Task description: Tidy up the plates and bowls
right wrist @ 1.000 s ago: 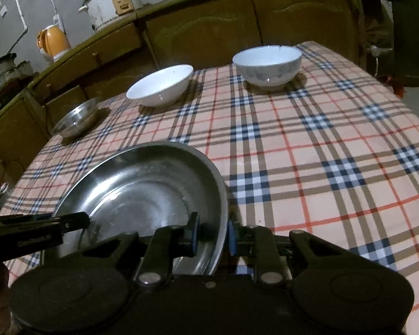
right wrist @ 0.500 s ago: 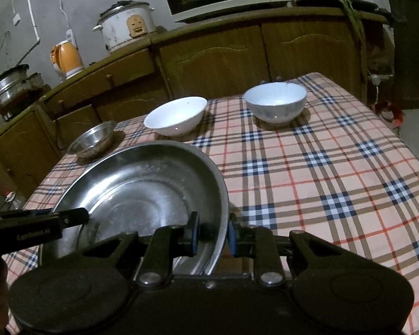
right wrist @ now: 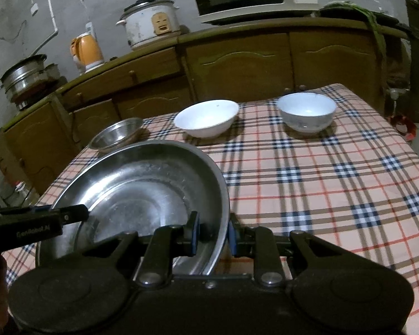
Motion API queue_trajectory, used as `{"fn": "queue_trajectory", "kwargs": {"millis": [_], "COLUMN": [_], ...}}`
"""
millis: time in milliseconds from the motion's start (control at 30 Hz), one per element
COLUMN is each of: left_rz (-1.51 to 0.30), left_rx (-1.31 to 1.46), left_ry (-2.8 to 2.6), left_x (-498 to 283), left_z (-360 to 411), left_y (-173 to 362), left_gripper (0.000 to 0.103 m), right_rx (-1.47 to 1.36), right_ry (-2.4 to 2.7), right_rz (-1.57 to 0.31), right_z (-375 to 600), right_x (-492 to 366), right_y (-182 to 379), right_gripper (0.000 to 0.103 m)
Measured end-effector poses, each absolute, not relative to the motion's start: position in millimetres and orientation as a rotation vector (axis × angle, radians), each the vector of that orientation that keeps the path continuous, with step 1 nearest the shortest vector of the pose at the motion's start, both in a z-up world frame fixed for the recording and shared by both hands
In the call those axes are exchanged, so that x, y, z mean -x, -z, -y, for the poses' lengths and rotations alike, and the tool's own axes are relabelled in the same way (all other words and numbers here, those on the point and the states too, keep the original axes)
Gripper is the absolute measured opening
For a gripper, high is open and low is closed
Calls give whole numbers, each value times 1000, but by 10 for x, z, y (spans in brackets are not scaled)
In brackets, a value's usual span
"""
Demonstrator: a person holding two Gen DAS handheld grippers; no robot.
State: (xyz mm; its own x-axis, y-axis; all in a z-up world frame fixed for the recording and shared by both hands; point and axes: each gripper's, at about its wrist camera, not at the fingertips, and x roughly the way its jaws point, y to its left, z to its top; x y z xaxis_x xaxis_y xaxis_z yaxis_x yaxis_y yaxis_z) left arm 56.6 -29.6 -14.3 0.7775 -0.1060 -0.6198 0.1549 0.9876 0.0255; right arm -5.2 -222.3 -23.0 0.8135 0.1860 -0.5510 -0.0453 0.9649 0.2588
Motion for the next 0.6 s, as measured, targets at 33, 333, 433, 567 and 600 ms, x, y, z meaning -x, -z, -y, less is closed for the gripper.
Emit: {"fn": "queue_trajectory", "kwargs": {"millis": [33, 333, 433, 567, 600], "left_rz": [-664, -666, -668, -674, -676], "left_rx": [-75, -57, -54, -53, -56], "left_ry": [134, 72, 47, 18, 11], "left_x": [-566, -622, -654, -700, -719], "left_z": [253, -132, -276, -481, -534], "left_y": [142, 141, 149, 167, 179], "left_gripper": [36, 36, 36, 36, 36], "right_rx": [-236, -199, -191, -176, -174], "right_ry": [-131, -185, -204, -229, -235], "right_rz": [-611, -629, -639, -649, -653], "right_z": [2182, 1735, 1577, 1336, 1278], "right_x": [41, -129, -212, -332, -355], "right_y": [229, 227, 236, 268, 275], "right_gripper": [27, 28, 28, 28, 28]}}
